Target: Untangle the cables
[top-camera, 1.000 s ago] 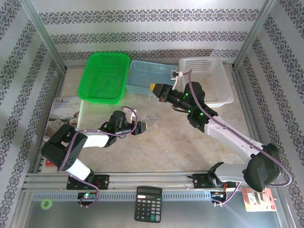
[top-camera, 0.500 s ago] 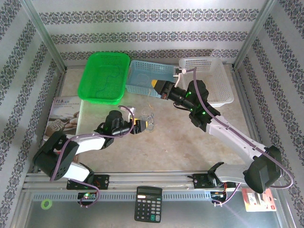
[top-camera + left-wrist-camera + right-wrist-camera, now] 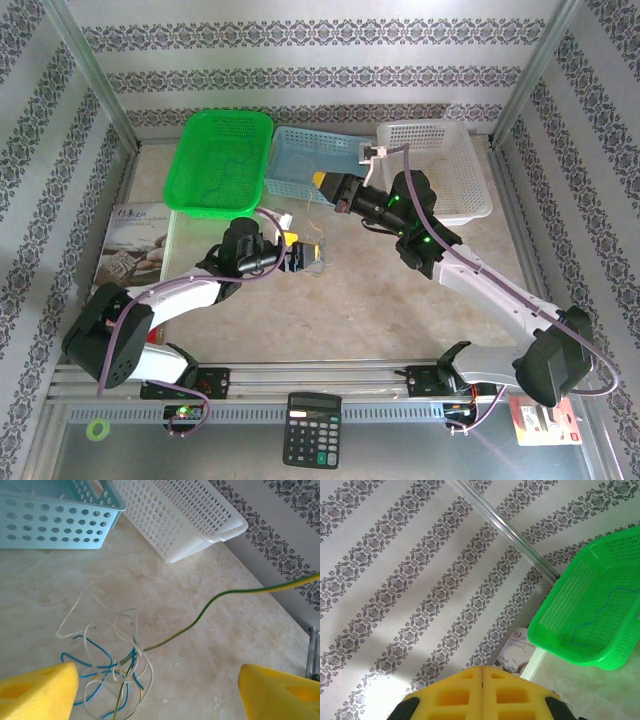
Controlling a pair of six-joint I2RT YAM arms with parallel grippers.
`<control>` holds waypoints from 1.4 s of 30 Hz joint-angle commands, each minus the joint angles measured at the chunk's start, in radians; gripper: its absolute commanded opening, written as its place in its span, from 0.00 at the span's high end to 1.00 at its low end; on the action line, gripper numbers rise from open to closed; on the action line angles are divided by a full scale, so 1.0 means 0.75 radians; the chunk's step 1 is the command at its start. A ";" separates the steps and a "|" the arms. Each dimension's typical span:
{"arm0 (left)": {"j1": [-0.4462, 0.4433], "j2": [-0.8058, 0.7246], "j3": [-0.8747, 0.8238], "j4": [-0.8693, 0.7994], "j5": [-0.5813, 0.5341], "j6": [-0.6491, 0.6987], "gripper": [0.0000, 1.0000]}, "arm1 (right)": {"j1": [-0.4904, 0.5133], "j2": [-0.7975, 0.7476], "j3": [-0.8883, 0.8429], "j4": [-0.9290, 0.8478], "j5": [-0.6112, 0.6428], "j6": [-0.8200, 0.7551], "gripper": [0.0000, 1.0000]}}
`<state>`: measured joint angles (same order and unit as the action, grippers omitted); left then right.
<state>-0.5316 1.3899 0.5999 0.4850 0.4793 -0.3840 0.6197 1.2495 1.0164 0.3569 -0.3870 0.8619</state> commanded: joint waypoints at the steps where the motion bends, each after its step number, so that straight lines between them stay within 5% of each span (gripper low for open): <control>1: -0.038 0.042 0.047 0.025 0.058 0.059 0.16 | 0.027 -0.029 0.052 0.035 -0.019 -0.003 1.00; 7: -0.058 0.102 0.052 0.147 -0.017 0.036 0.19 | 0.083 -0.002 0.087 0.037 -0.022 -0.004 1.00; 21: -0.056 0.243 -0.089 0.319 -0.076 -0.017 0.64 | 0.022 -0.005 0.324 0.002 -0.083 -0.009 1.00; 31: -0.056 0.128 -0.143 0.271 -0.075 -0.048 0.52 | -0.112 -0.038 0.360 -0.024 -0.104 -0.014 1.00; 42: -0.056 -0.072 -0.060 0.072 -0.080 -0.083 0.20 | -0.439 -0.062 0.250 -0.094 -0.023 -0.066 1.00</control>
<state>-0.5636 1.3720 0.5156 0.5987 0.4324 -0.4343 0.3454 1.2179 1.2274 0.3019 -0.4351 0.8413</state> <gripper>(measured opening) 0.792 0.053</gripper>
